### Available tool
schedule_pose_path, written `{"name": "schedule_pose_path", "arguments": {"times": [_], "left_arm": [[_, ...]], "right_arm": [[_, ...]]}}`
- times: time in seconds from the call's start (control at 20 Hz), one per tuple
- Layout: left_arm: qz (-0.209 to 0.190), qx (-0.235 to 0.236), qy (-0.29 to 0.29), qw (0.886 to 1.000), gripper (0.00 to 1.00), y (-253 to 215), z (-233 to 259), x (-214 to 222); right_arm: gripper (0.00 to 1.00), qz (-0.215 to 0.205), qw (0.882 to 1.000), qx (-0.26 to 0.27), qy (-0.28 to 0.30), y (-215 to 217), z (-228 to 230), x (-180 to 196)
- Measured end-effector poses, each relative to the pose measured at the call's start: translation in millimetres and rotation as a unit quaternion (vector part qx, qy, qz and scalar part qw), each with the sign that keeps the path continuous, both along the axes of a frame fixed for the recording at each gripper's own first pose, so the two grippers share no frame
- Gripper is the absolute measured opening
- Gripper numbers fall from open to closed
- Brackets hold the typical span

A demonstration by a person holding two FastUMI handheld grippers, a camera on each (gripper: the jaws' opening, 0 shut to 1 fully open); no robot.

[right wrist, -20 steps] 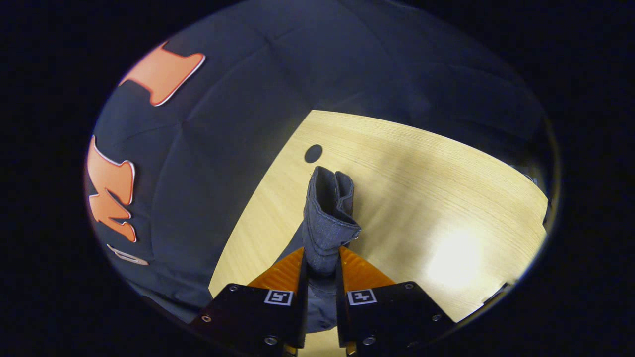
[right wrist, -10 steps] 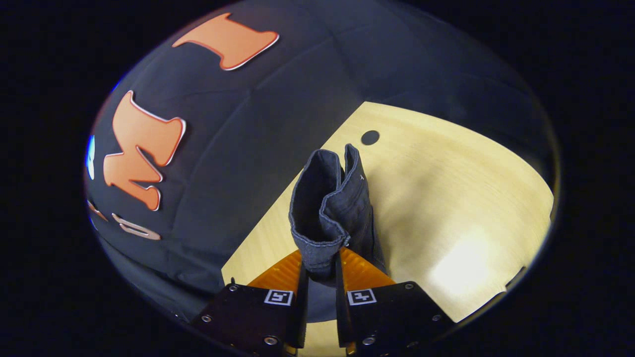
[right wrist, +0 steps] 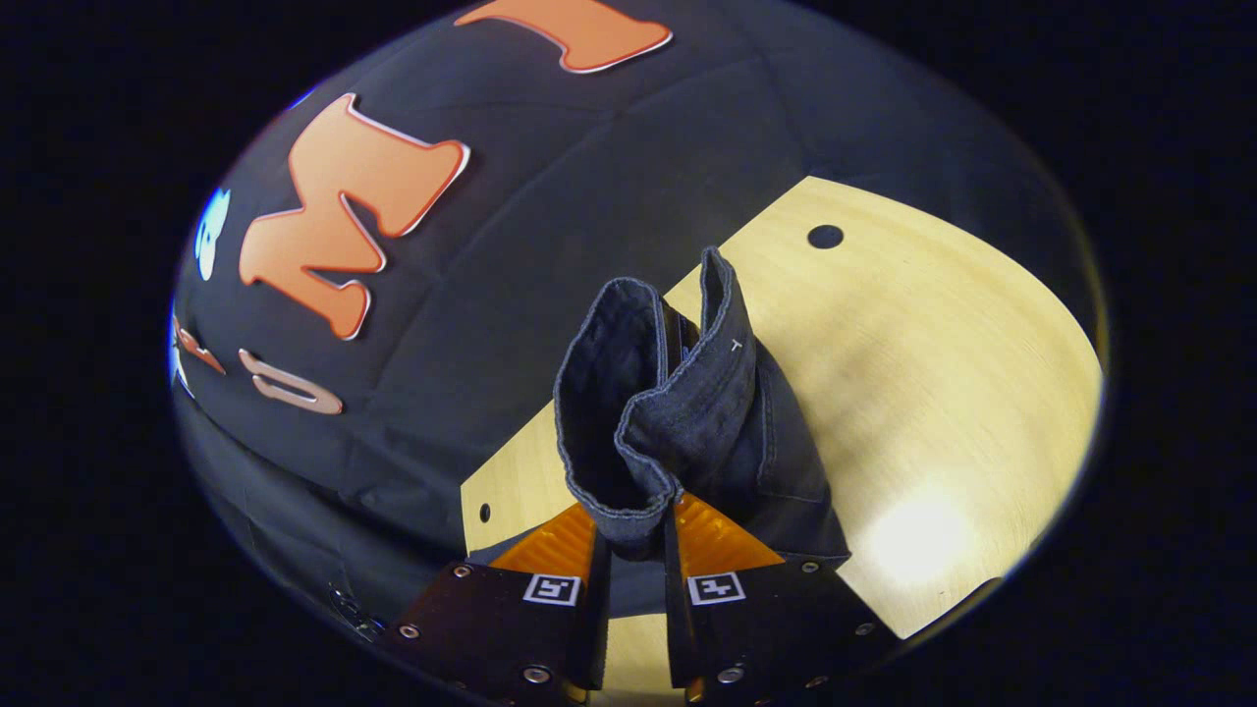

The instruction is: Grasp the waist and the cuffs of the jeans and fold them to make the two legs overlap; first hold the waist and fold one-third of the jeans toward the cuffs, then hold the cuffs and fold the remaining one-third in the same direction to finish folding.

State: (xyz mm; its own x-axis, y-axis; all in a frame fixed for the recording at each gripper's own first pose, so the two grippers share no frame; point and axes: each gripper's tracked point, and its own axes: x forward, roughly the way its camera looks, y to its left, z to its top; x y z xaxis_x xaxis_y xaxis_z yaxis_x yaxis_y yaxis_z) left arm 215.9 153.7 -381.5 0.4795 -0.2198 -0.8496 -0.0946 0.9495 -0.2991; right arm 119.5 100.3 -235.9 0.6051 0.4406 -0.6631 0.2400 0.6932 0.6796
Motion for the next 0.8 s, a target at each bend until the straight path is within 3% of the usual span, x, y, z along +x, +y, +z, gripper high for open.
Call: {"name": "schedule_pose_path", "arguments": {"times": [0.05,0.1,0.3,0.4,0.6,0.8], "left_arm": [[0.000,0.002,0.000,1.000,0.92,0.3,-0.5,0.4],[-0.001,0.002,0.001,1.000,0.96,-0.7,-0.1,0.4],[-0.004,0.007,-0.003,1.000,0.95,-1.9,-1.9,5.0],[0.016,0.011,-0.006,1.000,0.95,2.8,-5.7,11.4],[0.052,-0.031,0.016,0.998,0.96,0.5,2.3,13.9],[0.083,-0.051,0.054,0.994,0.95,0.1,-0.2,16.5]], "right_arm": [[0.26,0.010,1.000,0.002,-0.003,12.1,2.4,-2.0],[0.26,0.024,1.000,0.003,-0.005,24.3,4.7,-4.1],[0.26,0.070,0.997,0.010,-0.007,75.1,7.5,-12.1],[0.26,0.082,0.997,0.006,0.005,96.4,0.5,-17.2],[0.26,0.112,0.993,-0.010,0.031,129.8,-21.1,-27.3],[0.26,0.106,0.992,-0.030,0.062,141.8,-42.5,-30.3]]}}
